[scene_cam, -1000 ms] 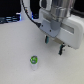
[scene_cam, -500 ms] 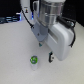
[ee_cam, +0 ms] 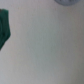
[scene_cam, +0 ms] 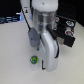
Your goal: Open the kcup holder, insert the kcup into the holder, and close the kcup holder
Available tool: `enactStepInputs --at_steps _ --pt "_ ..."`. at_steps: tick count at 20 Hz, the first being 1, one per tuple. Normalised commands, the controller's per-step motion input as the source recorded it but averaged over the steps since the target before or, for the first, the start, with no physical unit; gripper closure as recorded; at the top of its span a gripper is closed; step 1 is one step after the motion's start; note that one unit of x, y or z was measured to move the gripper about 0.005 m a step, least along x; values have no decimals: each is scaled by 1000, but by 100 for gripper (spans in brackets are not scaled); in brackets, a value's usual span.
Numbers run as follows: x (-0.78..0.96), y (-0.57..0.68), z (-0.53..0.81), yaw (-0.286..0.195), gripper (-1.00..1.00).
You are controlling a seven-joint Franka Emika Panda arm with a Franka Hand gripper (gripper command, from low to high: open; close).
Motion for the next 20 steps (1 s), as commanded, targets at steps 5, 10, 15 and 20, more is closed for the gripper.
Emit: enactStepInputs --at_steps 5,10,15,20 --pt "104 -379 -42 -85 -100" --pt "-74 -247 -60 -23 -100" --pt "-142 -228 -11 -28 -100" --pt "-83 -7 20 -6 -100"
